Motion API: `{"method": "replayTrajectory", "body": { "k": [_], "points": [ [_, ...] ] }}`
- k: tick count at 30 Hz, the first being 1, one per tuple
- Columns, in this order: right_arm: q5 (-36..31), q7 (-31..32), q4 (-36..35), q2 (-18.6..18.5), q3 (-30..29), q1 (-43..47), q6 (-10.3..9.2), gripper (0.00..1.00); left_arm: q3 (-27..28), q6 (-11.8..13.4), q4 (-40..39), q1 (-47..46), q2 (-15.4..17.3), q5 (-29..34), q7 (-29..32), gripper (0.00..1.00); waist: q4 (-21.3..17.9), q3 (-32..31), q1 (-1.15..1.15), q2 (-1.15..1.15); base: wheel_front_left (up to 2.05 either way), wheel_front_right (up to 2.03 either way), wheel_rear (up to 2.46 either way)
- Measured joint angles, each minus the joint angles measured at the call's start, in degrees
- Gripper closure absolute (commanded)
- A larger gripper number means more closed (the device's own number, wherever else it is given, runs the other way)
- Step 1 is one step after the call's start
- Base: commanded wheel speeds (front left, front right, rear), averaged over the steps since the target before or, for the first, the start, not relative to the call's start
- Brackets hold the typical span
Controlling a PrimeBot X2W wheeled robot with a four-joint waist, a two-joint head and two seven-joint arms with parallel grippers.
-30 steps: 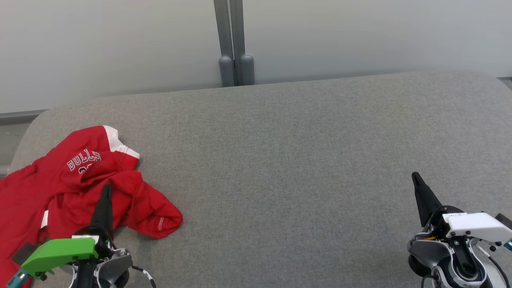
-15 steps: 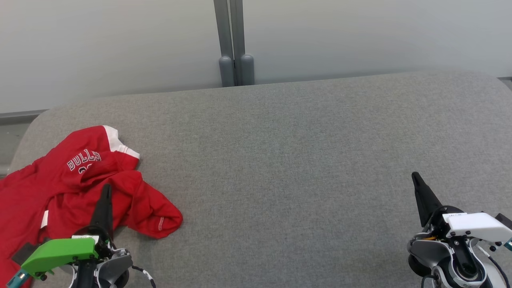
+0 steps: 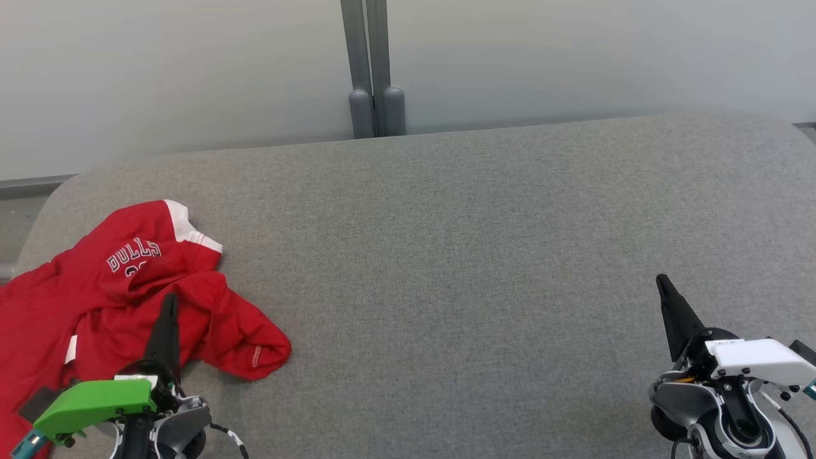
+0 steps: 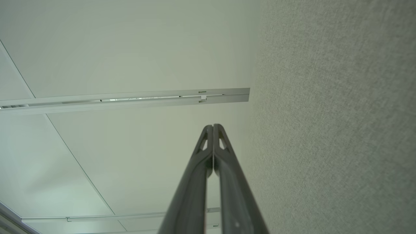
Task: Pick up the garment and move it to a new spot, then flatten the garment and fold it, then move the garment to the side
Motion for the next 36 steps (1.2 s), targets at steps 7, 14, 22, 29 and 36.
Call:
{"method": "replayTrajectory", "body": {
  "k": [7, 14, 22, 29, 36],
  "points": [
    [0.00, 0.00, 0.00, 0.00, 0.00, 0.00, 0.00, 1.00, 0.00, 0.00, 0.00, 0.00, 0.00, 0.00, 0.00, 1.00, 0.00, 0.00, 0.00, 0.00, 0.00, 0.00, 0.00],
    [0.00, 0.00, 0.00, 0.00, 0.00, 0.00, 0.00, 1.00, 0.00, 0.00, 0.00, 0.00, 0.00, 0.00, 0.00, 1.00, 0.00, 0.00, 0.00, 0.00, 0.00, 0.00, 0.00],
    [0.00, 0.00, 0.00, 0.00, 0.00, 0.00, 0.00, 1.00, 0.00, 0.00, 0.00, 0.00, 0.00, 0.00, 0.00, 1.00, 0.00, 0.00, 0.00, 0.00, 0.00, 0.00, 0.00],
    [0.00, 0.00, 0.00, 0.00, 0.00, 0.00, 0.00, 1.00, 0.00, 0.00, 0.00, 0.00, 0.00, 0.00, 0.00, 1.00, 0.00, 0.00, 0.00, 0.00, 0.00, 0.00, 0.00],
    [0.00, 0.00, 0.00, 0.00, 0.00, 0.00, 0.00, 1.00, 0.00, 0.00, 0.00, 0.00, 0.00, 0.00, 0.00, 1.00, 0.00, 0.00, 0.00, 0.00, 0.00, 0.00, 0.00]
  ]
}}
